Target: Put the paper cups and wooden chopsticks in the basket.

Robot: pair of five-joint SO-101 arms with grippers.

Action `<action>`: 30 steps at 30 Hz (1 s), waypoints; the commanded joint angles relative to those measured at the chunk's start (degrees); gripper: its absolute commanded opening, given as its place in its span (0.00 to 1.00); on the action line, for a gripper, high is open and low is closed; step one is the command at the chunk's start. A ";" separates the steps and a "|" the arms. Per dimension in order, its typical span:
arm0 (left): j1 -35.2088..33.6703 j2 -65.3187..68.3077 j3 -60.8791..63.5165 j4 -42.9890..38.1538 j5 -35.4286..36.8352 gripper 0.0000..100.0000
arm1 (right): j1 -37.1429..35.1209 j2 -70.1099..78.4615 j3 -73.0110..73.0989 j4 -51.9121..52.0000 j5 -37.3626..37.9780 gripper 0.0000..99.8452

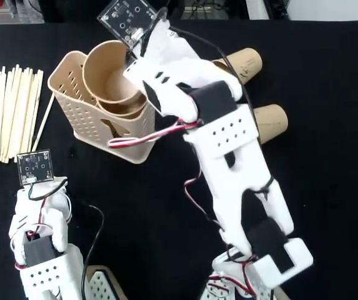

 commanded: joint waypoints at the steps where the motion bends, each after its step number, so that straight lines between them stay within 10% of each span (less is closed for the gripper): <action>1: -0.40 -0.53 1.01 0.35 0.18 0.05 | 2.55 1.63 -5.23 1.67 -5.80 0.01; 13: -0.40 -0.53 1.01 0.35 0.18 0.05 | 0.26 20.53 -33.71 23.82 -10.02 0.02; 22: -0.40 -0.53 1.01 0.35 0.18 0.05 | 0.09 30.90 -52.79 34.37 -3.08 0.39; 30: -0.40 -0.53 1.01 0.35 0.18 0.05 | 0.35 28.09 -60.53 37.89 -2.11 0.29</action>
